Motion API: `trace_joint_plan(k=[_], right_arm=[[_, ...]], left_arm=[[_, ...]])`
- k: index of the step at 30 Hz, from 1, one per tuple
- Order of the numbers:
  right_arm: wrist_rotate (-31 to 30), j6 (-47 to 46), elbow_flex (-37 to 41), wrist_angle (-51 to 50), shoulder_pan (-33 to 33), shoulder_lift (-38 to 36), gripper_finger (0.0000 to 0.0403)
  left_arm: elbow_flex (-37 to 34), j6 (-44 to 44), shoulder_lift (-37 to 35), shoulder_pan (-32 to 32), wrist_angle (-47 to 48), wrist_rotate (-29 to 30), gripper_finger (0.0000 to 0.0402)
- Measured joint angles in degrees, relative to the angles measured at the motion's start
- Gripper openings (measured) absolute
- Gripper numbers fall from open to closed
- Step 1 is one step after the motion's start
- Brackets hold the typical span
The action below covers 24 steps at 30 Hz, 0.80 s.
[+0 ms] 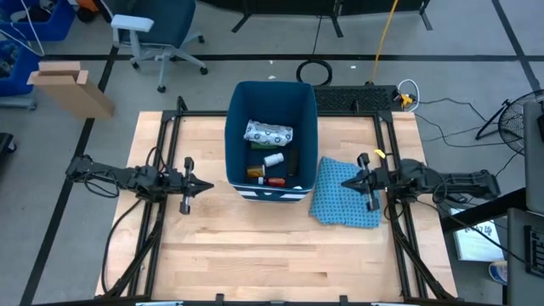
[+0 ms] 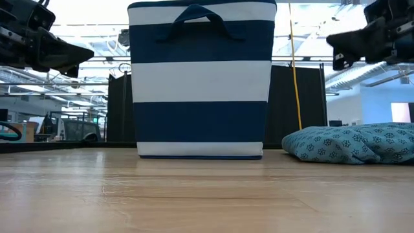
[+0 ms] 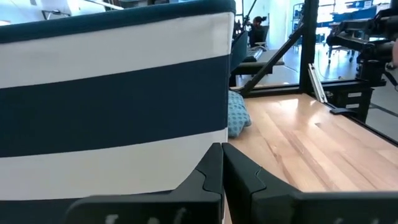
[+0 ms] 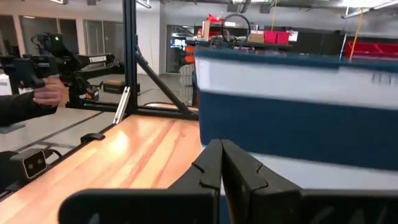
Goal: Pick & place medical supplies in basket/bin
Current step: Return to Home Position
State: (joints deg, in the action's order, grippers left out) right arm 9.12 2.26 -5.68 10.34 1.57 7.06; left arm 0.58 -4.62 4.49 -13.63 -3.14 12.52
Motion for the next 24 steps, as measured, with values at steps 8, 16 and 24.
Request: trace_joint_plan(k=[8,16,24], right_arm=[[0.05,-3.64,4.55,2.44,3.34,-0.63,0.0000],[-0.18,-3.08,4.67,3.04,4.41,-0.68,0.0000],[-0.26,-3.08,4.73,3.13,4.84,-0.69,0.0000]], left_arm=[[0.04,0.06,-0.01,0.00,0.35,-0.59,0.0002],[0.07,0.36,-0.02,0.00,0.67,-2.58,0.0004],[0.07,0.59,-0.02,0.00,0.37,-2.52,0.0009]])
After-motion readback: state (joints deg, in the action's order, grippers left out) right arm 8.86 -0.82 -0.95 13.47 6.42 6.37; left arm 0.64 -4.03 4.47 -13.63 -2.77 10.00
